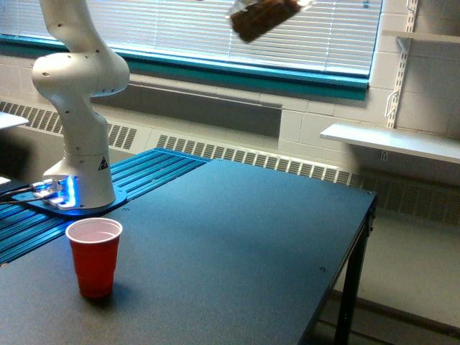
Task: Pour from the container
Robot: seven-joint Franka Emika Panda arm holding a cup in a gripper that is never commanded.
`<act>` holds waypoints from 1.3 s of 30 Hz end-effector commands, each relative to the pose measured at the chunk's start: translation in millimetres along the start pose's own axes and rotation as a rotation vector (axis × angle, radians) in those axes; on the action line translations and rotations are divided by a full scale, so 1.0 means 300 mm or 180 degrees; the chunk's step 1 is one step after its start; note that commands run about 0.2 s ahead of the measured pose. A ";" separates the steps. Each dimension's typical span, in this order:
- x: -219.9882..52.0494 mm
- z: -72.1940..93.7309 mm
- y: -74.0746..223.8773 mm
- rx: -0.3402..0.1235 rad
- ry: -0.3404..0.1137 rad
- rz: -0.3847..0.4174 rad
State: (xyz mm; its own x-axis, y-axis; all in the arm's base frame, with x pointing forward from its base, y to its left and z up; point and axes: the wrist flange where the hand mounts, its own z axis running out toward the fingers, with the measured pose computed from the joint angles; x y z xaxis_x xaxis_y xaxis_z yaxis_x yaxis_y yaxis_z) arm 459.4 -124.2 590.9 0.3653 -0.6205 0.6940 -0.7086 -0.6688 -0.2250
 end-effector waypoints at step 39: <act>-0.310 0.007 0.687 -0.1245 -0.0278 0.0587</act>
State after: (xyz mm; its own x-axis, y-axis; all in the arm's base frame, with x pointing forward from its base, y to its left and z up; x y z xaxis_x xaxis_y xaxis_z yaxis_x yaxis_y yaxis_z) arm 289.9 -202.4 484.2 0.2597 -0.7506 0.6076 -0.9238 -0.3764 -0.0701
